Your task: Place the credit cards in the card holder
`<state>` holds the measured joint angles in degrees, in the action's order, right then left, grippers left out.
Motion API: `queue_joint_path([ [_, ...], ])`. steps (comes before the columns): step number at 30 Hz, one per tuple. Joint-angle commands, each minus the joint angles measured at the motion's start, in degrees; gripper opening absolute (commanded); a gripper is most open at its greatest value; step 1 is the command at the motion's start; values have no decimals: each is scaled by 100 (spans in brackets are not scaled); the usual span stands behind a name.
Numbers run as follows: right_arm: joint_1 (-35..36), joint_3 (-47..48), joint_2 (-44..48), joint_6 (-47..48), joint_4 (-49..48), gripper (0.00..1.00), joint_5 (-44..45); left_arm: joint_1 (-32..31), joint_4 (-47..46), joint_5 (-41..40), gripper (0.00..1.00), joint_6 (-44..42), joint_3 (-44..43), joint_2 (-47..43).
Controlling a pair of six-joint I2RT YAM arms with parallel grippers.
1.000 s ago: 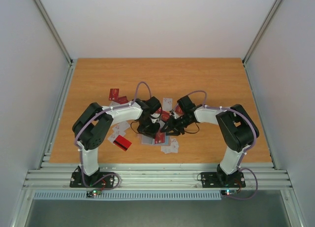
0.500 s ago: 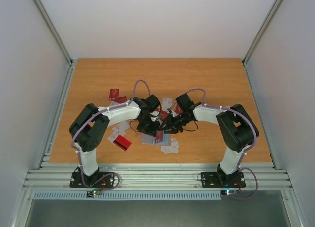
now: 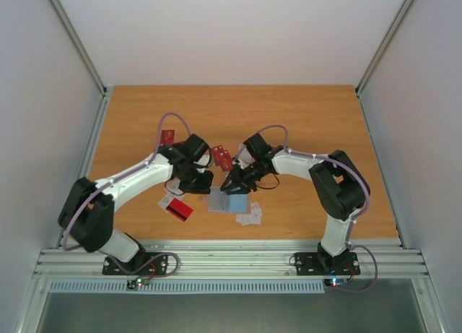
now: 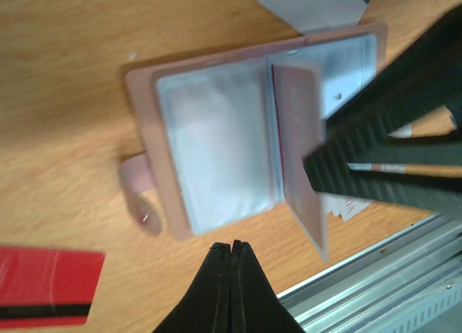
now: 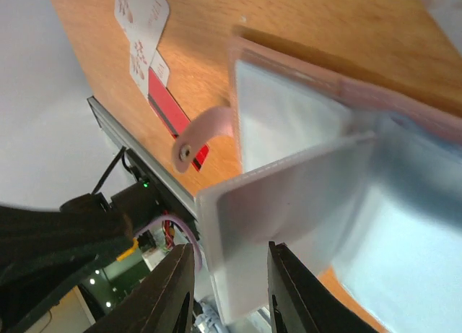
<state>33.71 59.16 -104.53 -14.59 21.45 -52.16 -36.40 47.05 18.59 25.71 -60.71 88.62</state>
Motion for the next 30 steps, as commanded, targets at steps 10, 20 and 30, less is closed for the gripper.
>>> queue_joint_path([
  [10,418,2214,-1452,-335,610,30,-380,142,470,-1056,17,926,1245,-2403],
  [20,358,3402,-670,832,2130,35,616,142,1226,-1823,94,1022,1101,-3371],
  [30,-663,881,2020,1134,2359,46,1586,183,1721,-2653,97,1683,941,-2178],
])
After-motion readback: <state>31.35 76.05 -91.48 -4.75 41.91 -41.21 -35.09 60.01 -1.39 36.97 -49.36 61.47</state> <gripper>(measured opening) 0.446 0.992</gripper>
